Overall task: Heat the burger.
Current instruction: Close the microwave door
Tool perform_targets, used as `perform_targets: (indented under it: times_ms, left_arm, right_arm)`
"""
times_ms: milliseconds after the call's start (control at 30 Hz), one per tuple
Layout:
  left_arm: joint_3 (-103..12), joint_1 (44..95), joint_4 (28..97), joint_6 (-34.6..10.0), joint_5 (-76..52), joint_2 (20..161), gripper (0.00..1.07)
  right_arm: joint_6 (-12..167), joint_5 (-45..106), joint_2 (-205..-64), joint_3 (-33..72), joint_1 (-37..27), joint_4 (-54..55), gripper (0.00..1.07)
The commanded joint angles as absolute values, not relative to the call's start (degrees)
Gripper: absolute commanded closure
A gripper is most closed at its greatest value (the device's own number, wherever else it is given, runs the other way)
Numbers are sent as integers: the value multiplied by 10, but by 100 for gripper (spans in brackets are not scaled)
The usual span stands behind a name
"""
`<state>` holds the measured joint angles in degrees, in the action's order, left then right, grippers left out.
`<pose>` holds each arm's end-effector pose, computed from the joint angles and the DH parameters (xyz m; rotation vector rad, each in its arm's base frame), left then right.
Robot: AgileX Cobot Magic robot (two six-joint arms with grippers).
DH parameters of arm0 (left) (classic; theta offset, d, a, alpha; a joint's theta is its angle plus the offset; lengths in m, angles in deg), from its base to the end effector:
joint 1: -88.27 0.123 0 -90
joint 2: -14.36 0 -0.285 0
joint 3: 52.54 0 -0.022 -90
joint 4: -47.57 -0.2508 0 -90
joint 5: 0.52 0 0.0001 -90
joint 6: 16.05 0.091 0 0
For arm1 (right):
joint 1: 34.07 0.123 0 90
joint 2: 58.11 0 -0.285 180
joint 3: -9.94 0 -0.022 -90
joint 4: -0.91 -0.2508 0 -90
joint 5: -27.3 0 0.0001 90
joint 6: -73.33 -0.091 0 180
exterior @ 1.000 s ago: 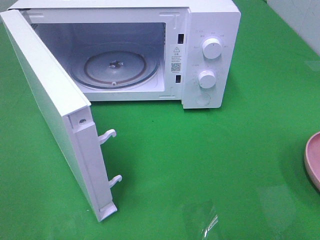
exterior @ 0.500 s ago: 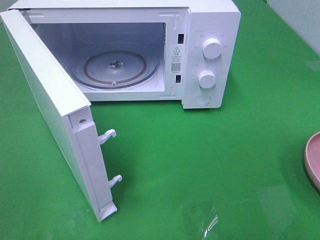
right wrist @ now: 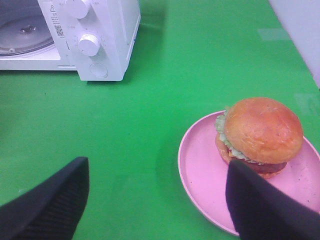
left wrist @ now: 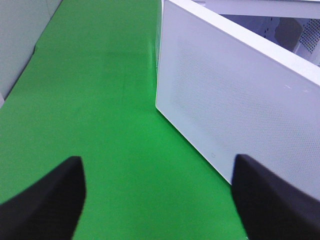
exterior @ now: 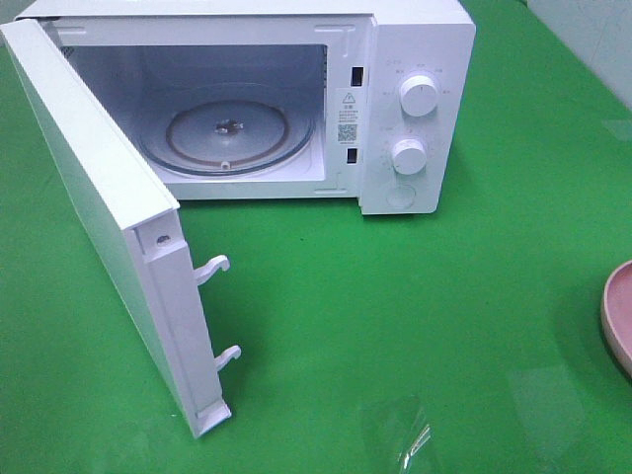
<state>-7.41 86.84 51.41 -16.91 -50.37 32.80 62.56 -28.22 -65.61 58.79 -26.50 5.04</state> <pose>0.0277 -0.0054 0.3084 0.0004 1.9794 -0.1048 -0.0009 -0.0056 0.2837 0.0539 1.9519 0.1265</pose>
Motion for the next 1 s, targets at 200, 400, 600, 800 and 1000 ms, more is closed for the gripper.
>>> perform_targets:
  times_ms: [200,400,600,800,1000]
  left_arm:
    - [-75,868,512,-187,-449,415,107]
    - [-64,868,505,-186,-326,472,107]
    - [6,868,504,-186,-112,509,107]
    - [82,868,504,-186,74,542,107]
    - [136,868,503,-205,212,625,107]
  right_arm:
    - [632,-276,-642,589,-269,48,34]
    - [632,-276,-642,589,-269,48,34]
    - [632,-276,-642,589,-269,48,34]
    - [632,-276,-642,589,-269,48,34]
    - [632,-276,-642,589,-269,48,34]
